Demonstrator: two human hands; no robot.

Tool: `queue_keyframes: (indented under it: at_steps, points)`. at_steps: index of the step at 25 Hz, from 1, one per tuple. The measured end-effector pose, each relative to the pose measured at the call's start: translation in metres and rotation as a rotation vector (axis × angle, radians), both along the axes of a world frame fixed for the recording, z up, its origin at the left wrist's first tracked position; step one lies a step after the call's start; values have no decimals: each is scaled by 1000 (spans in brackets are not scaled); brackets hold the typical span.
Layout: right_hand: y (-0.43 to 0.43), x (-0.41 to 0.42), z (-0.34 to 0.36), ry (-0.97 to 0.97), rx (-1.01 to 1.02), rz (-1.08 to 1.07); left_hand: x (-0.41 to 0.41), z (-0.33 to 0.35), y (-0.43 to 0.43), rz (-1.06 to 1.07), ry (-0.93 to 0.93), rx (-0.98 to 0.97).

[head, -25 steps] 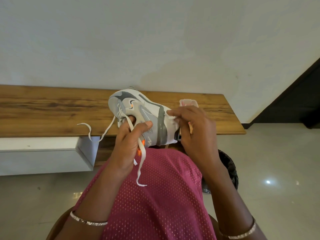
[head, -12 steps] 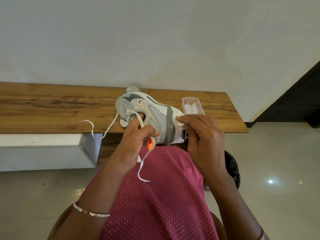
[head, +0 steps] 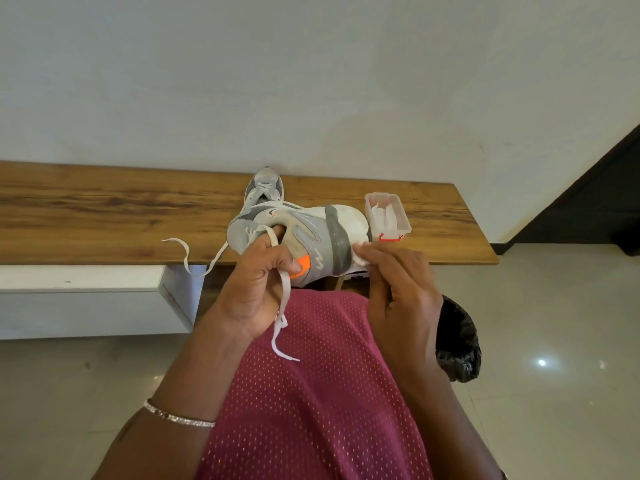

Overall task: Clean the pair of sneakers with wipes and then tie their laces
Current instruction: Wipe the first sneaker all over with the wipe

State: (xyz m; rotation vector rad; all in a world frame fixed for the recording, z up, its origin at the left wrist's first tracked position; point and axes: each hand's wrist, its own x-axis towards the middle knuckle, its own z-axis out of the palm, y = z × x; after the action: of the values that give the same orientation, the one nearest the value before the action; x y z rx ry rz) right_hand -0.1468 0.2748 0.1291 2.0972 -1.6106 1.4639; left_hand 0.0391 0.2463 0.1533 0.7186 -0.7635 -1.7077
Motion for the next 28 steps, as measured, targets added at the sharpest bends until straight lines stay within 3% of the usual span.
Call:
queue_keyframes:
  at_steps: [4,8,14,21,28]
  points:
    - [3,0,-8,31,34,42,7,-4,-7,32,88,46]
    - [-7,9,15,-105,-87,35,8,-1,-5,-59,173,-1]
    - [-23,34,46,-79,-41,127,-4,4,3,-38,114,-18]
    - [12,43,23,-67,48,195,3,2,-1,-74,83,-33]
    - [-10,52,47,-44,151,221,-8,13,6,-147,63,2]
